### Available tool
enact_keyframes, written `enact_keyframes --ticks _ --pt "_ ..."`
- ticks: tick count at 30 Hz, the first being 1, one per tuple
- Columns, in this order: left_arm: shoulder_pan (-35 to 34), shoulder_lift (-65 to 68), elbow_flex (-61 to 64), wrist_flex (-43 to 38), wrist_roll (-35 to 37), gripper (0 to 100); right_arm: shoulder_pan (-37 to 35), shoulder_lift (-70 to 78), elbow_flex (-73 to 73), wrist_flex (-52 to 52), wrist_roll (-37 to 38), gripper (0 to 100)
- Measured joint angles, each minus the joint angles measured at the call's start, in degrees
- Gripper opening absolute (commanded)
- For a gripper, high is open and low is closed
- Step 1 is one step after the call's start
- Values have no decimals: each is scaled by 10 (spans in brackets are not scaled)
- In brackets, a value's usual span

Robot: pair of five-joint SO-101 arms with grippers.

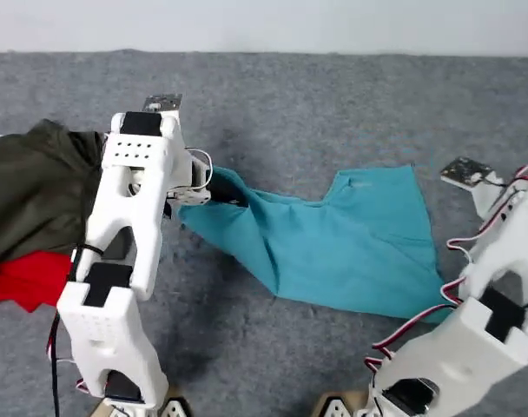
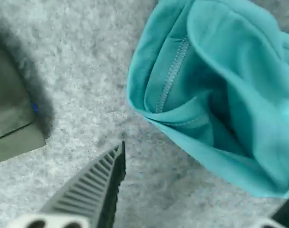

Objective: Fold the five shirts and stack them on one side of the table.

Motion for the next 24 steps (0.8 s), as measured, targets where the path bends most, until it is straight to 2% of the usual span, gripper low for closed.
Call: enact_keyframes --ticks 4,13,17,21,24 --pt "-6 0 0 0 0 408 -18 0 -1 0 -22 371" --pt "-63 -25 1 0 -1 405 -36 0 -1 0 -33 372" --pt "-82 -66 12 0 -28 405 -46 0 -1 0 -33 372" --pt "-66 -83 29 0 -40 405 -63 0 -1 -43 -62 372" --pt "-18 -68 30 0 -39 405 -80 0 -1 -96 -111 372"
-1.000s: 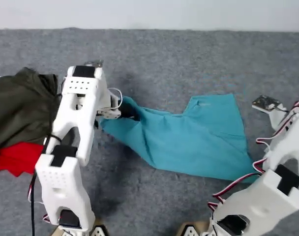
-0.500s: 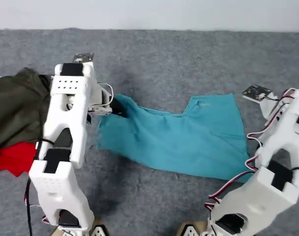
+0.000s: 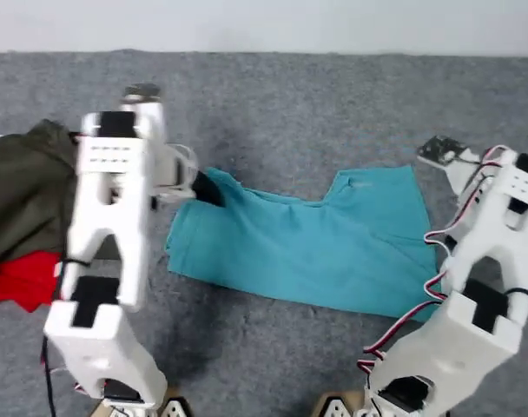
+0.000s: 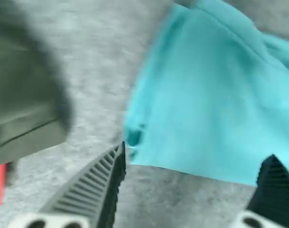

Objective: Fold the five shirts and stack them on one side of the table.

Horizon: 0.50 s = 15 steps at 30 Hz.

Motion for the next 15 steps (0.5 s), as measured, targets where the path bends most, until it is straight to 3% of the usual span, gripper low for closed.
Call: enact_keyframes --ticks 6,15 --pt "84 79 0 -14 62 405 -70 25 -23 -52 -27 372" --pt "54 91 3 -1 88 405 -142 199 -254 -53 -68 372"
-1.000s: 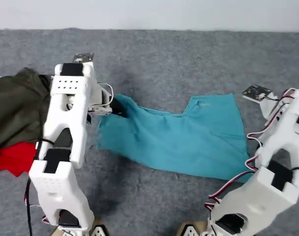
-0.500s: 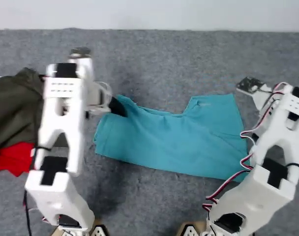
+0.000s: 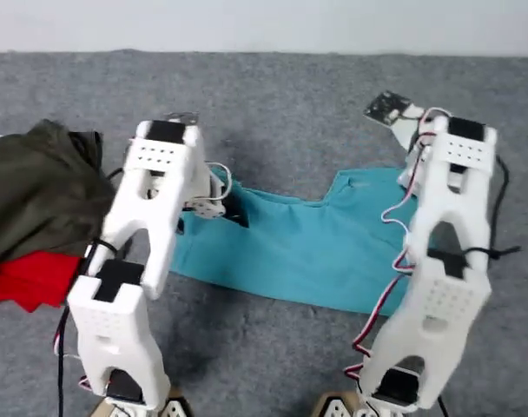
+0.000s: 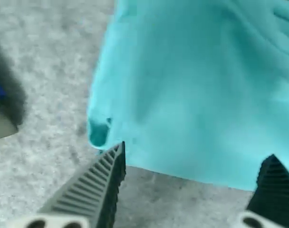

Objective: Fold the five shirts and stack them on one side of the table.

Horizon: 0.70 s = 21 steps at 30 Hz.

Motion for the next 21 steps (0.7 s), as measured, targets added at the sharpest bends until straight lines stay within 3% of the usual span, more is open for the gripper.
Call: enact_keyframes --ticks 9,17,21 --pt "-19 -5 0 0 0 405 -12 230 -291 127 -1 357" --pt "-19 -5 0 0 0 405 -13 369 -528 182 -42 33" --pt "-19 -5 0 0 2 405 -19 402 -585 182 -45 22"
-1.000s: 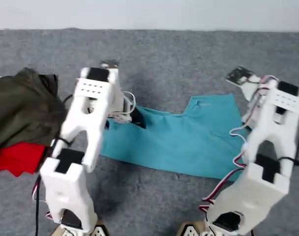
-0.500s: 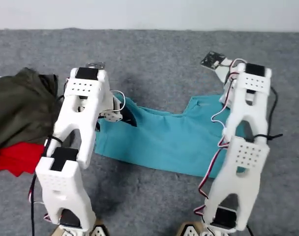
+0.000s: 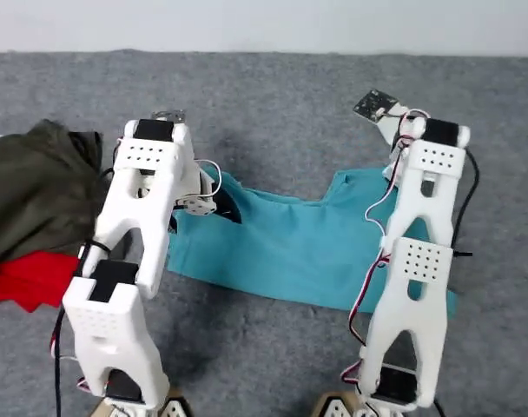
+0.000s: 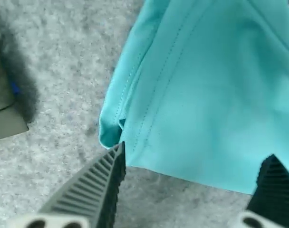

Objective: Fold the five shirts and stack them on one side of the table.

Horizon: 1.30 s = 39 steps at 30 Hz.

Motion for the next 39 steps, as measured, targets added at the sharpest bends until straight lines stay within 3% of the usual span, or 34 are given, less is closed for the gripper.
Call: enact_keyframes --ticks 5,12,21,39 --pt "0 0 0 0 0 405 0 11 -11 0 0 66" --pt "0 0 0 0 0 405 0 11 -11 0 0 9" --pt "0 0 0 0 0 405 0 8 -33 73 0 9" --pt "-1 0 84 0 0 405 30 -51 -33 76 0 9"
